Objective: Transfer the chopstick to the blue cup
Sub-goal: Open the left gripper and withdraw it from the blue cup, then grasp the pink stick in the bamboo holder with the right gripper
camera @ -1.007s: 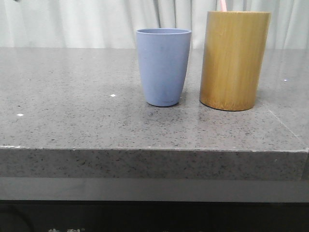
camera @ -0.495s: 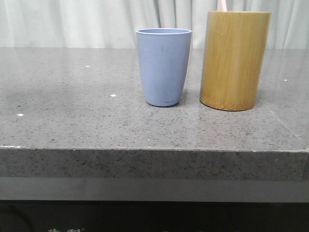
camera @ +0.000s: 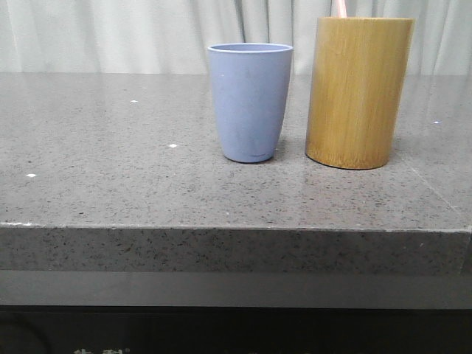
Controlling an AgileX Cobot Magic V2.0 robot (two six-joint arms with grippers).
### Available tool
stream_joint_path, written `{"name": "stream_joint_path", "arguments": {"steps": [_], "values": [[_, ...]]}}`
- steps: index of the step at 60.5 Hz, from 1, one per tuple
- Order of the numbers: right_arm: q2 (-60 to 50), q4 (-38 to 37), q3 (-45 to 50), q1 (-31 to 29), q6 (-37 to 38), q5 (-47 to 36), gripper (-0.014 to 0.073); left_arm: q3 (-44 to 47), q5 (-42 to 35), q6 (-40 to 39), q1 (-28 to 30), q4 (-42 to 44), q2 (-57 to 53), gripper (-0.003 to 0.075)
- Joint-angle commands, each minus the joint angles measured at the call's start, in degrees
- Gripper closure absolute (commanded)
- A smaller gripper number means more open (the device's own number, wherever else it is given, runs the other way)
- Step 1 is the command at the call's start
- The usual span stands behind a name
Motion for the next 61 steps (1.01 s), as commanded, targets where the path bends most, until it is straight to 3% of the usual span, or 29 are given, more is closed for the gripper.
{"name": "stream_joint_path", "arguments": {"steps": [1, 13, 34, 51, 61], "values": [[0.8, 0.3, -2.0, -0.1, -0.1, -4.6, -0.0041, 4.8, -9.6, -0.6, 0.2, -1.1, -6.7, 0.0739], [0.8, 0.3, -2.0, -0.1, -0.1, -4.6, -0.0041, 16.2, -17.3, -0.6, 0.2, -3.6, -21.0, 0.0739], [0.8, 0.3, -2.0, -0.1, -0.1, -4.2, -0.0041, 30.0, -21.0, -0.6, 0.2, -3.6, -42.3, 0.0739], [2.2, 0.3, -2.1, -0.1, -0.1, -4.9, -0.0041, 32.4, -21.1, -0.6, 0.2, -3.6, -46.0, 0.0739], [10.7, 0.3, -4.8, 0.5, -0.5, -8.7, -0.0041, 32.4, -21.1, -0.6, 0.2, -3.6, -46.0, 0.0739]]}}
